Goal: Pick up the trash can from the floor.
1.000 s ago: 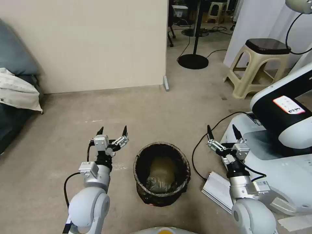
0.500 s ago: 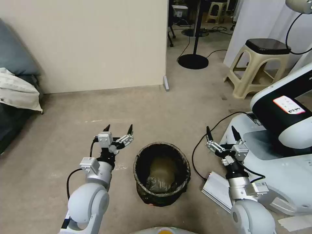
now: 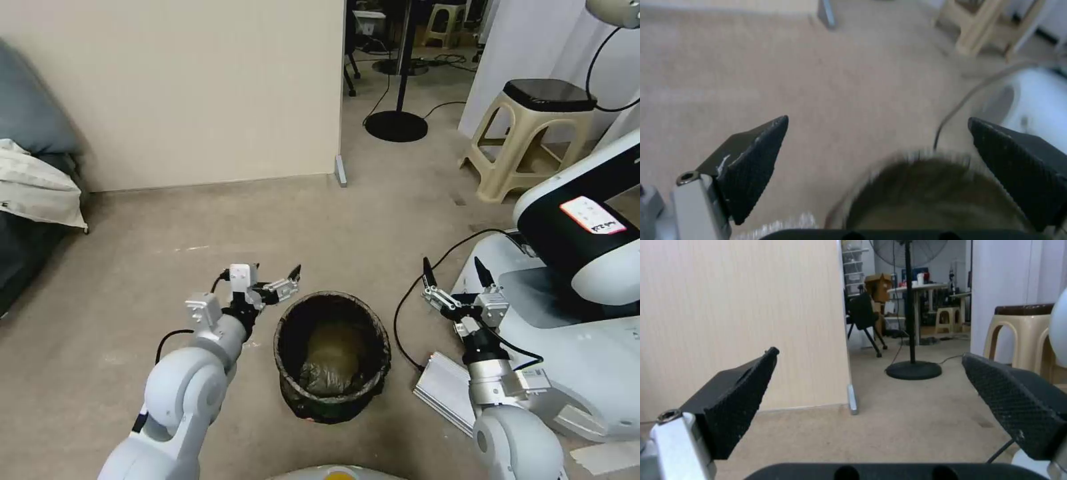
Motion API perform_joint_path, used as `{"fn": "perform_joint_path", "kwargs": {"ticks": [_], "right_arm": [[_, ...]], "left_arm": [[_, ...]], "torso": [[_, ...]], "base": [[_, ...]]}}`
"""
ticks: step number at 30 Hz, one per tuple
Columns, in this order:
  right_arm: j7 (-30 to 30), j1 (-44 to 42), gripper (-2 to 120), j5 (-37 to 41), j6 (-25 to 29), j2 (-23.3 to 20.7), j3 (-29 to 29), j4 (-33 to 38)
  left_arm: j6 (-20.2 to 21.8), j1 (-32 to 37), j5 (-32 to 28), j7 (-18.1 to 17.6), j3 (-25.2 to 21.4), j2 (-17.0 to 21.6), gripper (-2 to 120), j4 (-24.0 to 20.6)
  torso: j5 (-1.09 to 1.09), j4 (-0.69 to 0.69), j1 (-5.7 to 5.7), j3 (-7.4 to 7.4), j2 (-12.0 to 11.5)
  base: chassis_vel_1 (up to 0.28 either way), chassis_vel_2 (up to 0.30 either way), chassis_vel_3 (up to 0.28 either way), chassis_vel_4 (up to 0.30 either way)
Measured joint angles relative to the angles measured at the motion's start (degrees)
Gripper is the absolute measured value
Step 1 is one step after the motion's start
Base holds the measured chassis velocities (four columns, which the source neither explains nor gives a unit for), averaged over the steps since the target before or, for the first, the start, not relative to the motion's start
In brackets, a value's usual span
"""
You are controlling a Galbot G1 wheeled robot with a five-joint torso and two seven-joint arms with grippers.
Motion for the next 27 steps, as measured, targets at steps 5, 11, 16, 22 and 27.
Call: {"fn": "perform_joint_path", "kwargs": {"ticks": [5, 11, 16, 22, 27], "right_arm": [[0.0, -0.1, 100, -0.5, 0.0, 0.3, -0.1, -0.1], [0.1, -0.3, 100, -0.6, -0.4, 0.6, 0.0, -0.2], [0.3, -0.1, 100, -0.5, -1.0, 0.6, 0.2, 0.1], [0.4, 0.5, 100, -0.5, -1.6, 0.6, -0.1, -0.2], [0.4, 0.7, 100, -0.6, -1.9, 0.7, -0.1, -0.3]], "left_arm": [[1.2, -1.0, -2.2, 0.7, 0.5, 1.7, 100, -0.3], [6.5, -2.6, -8.1, 1.8, 1.9, 3.7, 100, -1.6], [16.8, -6.0, -16.1, 0.5, 3.7, 6.5, 100, -3.2], [24.3, -9.1, -18.1, -1.2, 5.4, 8.8, 100, -1.7], [28.4, -9.9, -17.4, -0.2, 7.2, 10.5, 100, 0.8]], "torso": [[0.00, 0.00, 0.00, 0.00, 0.0], [0.00, 0.00, 0.00, 0.00, 0.0], [0.00, 0.00, 0.00, 0.00, 0.0], [0.00, 0.00, 0.00, 0.00, 0.0], [0.00, -0.01, 0.00, 0.00, 0.0]], "base": [[0.000, 0.000, 0.000, 0.000], [0.000, 0.000, 0.000, 0.000], [0.000, 0.000, 0.000, 0.000], [0.000, 0.000, 0.000, 0.000], [0.000, 0.000, 0.000, 0.000]]}}
